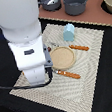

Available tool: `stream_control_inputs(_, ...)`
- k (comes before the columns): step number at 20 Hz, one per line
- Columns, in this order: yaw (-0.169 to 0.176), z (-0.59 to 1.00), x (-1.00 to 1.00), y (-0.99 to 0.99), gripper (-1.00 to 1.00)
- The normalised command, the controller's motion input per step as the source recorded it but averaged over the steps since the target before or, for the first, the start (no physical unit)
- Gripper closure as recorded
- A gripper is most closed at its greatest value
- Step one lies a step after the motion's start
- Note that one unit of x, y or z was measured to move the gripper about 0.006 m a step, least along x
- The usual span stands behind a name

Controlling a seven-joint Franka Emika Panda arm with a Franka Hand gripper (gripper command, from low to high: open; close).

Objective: Interact with the objects in diverse but meaningful ways.

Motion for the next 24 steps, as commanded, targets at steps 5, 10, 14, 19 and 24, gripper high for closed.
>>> stream_control_inputs(5,0.0,0.08,-0.45,0.27,1.0)
stream_control_inputs(10,0.0,0.06,-0.44,0.33,1.0)
stream_control_inputs(14,0.0,0.04,-0.45,0.33,1.0)
stream_control_inputs(19,0.0,0.03,-0.46,0.32,1.0)
stream_control_inputs(24,0.0,0.02,-0.45,0.31,1.0)
